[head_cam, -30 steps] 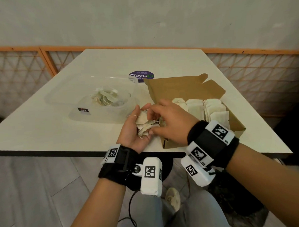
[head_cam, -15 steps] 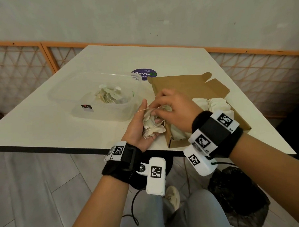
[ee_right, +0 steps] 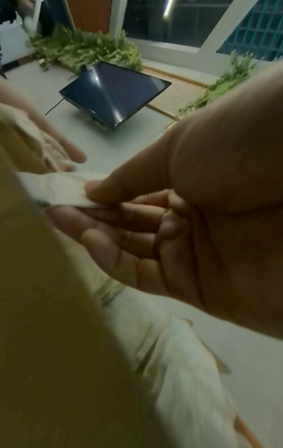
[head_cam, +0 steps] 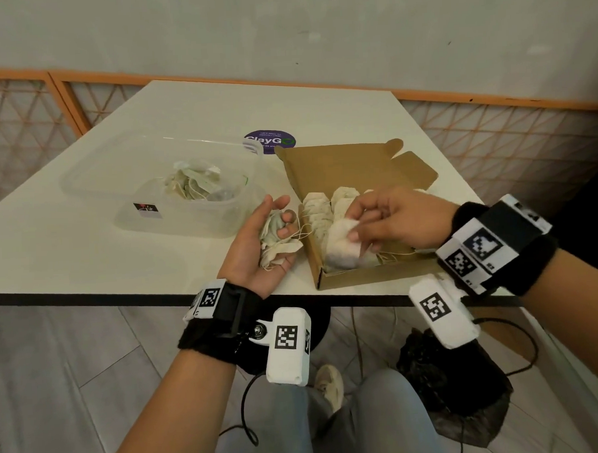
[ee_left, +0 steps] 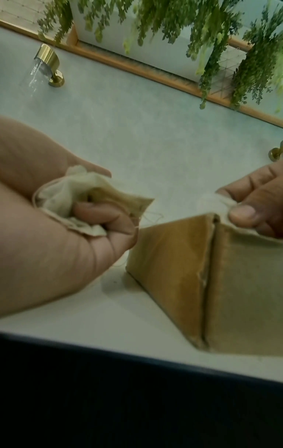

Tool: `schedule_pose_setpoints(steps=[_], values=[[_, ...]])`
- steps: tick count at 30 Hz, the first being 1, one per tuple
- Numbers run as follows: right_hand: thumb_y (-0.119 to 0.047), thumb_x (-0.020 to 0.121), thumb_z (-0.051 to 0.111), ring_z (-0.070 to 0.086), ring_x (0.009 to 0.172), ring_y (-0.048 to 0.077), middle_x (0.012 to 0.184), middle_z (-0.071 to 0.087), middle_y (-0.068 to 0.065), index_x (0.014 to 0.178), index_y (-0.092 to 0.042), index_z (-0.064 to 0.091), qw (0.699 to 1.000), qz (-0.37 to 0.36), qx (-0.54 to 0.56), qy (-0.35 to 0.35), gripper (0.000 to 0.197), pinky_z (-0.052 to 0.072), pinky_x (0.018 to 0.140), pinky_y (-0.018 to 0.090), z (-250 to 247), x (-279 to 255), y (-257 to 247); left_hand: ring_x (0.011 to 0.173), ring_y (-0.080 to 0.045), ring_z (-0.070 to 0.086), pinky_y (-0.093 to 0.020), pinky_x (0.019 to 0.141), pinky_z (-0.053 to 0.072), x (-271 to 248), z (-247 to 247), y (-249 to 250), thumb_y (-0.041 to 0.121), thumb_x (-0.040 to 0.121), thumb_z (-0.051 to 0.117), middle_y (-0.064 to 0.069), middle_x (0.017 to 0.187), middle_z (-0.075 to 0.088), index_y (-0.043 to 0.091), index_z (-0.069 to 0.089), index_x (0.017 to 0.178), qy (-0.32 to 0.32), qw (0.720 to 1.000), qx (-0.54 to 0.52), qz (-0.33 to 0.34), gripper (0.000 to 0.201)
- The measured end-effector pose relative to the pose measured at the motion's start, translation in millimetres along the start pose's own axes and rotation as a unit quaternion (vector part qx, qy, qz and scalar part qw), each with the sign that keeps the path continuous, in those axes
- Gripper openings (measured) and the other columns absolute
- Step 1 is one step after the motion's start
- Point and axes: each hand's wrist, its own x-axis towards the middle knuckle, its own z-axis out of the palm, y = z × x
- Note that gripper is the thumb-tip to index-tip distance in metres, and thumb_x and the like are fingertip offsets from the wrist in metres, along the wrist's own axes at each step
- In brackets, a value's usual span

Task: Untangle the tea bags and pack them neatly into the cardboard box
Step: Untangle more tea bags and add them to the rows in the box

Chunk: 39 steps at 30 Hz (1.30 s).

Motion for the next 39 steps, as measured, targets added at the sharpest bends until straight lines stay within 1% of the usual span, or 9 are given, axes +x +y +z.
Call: schedule_pose_setpoints(steps=[6, 10, 13, 17, 20, 25, 30, 36, 39], values=[[0.004, 0.086, 0.055, 0.06, 0.049, 0.005, 0.068, 0.06, 0.008, 0.09, -0.01, 0.055, 0.996, 0.016, 0.08, -0.032, 0.014, 0.051, 0.049, 0.015, 7, 14, 9, 0.049, -0.004, 0.04, -0.012, 0.044, 0.03, -2, 3, 0, 0.031, 0.084, 0.054, 0.001, 0.07, 0.048, 0.014, 0.058, 0.094, 0.004, 1.0, -0.005, 0.0, 0.02], [-0.001, 0.086, 0.06, 0.058, 0.05, 0.006, 0.072, 0.059, 0.008, 0.088, -0.014, 0.057, 0.999, 0.024, -0.012, -0.026, 0.014, 0.05, 0.051, 0.017, 17, 18, 8, 0.049, -0.004, 0.04, -0.012, 0.046, 0.026, -1, 1, 0, 0.031, 0.085, 0.055, 0.001, 0.07, 0.049, 0.014, 0.059, 0.095, 0.008, 1.0, 0.0, 0.0, 0.02], [-0.007, 0.08, 0.069, 0.057, 0.064, 0.014, 0.075, 0.06, 0.003, 0.094, -0.017, 0.058, 0.994, -0.021, -0.086, 0.067, 0.02, 0.049, 0.064, 0.027, 23, 16, 8, 0.049, -0.004, 0.04, -0.012, 0.047, 0.022, -1, 1, 0, 0.031, 0.086, 0.054, 0.002, 0.07, 0.05, 0.014, 0.058, 0.095, 0.006, 1.0, 0.005, -0.001, 0.019], [-0.014, 0.079, 0.071, 0.05, 0.066, 0.007, 0.076, 0.055, -0.007, 0.082, -0.03, 0.053, 0.96, -0.11, -0.132, 0.22, 0.024, 0.041, 0.063, 0.01, 19, 2, 8, 0.05, -0.004, 0.041, -0.012, 0.046, 0.026, -1, 0, 0, 0.03, 0.085, 0.054, 0.002, 0.071, 0.049, 0.014, 0.058, 0.095, 0.004, 1.0, 0.0, -0.006, 0.019], [-0.019, 0.084, 0.065, 0.054, 0.075, 0.006, 0.082, 0.059, -0.006, 0.085, -0.025, 0.064, 0.96, -0.137, -0.173, 0.17, 0.006, 0.042, 0.067, 0.01, 28, -14, 13, 0.051, -0.004, 0.041, -0.012, 0.047, 0.026, -1, 0, 0, 0.03, 0.086, 0.053, 0.002, 0.071, 0.05, 0.014, 0.059, 0.094, 0.001, 1.0, 0.002, -0.007, 0.019], [-0.038, 0.092, 0.051, 0.056, 0.086, 0.013, 0.094, 0.057, -0.001, 0.11, -0.024, 0.068, 0.946, -0.147, -0.274, 0.096, 0.028, 0.048, 0.079, 0.031, 41, -16, 28, 0.052, -0.004, 0.042, -0.012, 0.046, 0.026, -1, -1, 0, 0.031, 0.086, 0.053, 0.002, 0.073, 0.049, 0.015, 0.058, 0.096, -0.003, 1.0, 0.002, -0.007, 0.019], [-0.041, 0.091, 0.049, 0.052, 0.084, 0.007, 0.095, 0.053, -0.004, 0.113, -0.023, 0.066, 0.941, -0.153, -0.29, 0.087, 0.033, 0.045, 0.078, 0.025, 49, -16, 23, 0.052, -0.004, 0.043, -0.012, 0.044, 0.026, -1, 0, 1, 0.031, 0.086, 0.052, 0.002, 0.074, 0.048, 0.015, 0.057, 0.096, 0.002, 1.0, 0.0, -0.009, 0.02], [-0.032, 0.086, 0.061, 0.049, 0.077, 0.006, 0.086, 0.047, -0.009, 0.106, -0.024, 0.064, 0.936, -0.189, -0.219, 0.202, 0.022, 0.038, 0.069, 0.011, 51, -8, 3, 0.067, -0.013, 0.053, -0.02, 0.06, 0.046, -2, -1, 3, 0.033, 0.09, 0.05, -0.005, 0.08, 0.055, 0.011, 0.057, 0.103, 0.014, 0.999, -0.046, -0.012, 0.027], [-0.028, 0.081, 0.068, 0.043, 0.08, 0.003, 0.094, 0.044, -0.008, 0.113, -0.026, 0.056, 0.926, -0.202, -0.274, 0.162, 0.035, 0.034, 0.072, 0.011, 57, 5, -13, 0.08, -0.019, 0.061, -0.028, 0.072, 0.049, -2, 0, 3, 0.034, 0.098, 0.04, -0.008, 0.089, 0.062, 0.009, 0.06, 0.105, 0.038, 0.998, -0.048, -0.015, 0.032]])
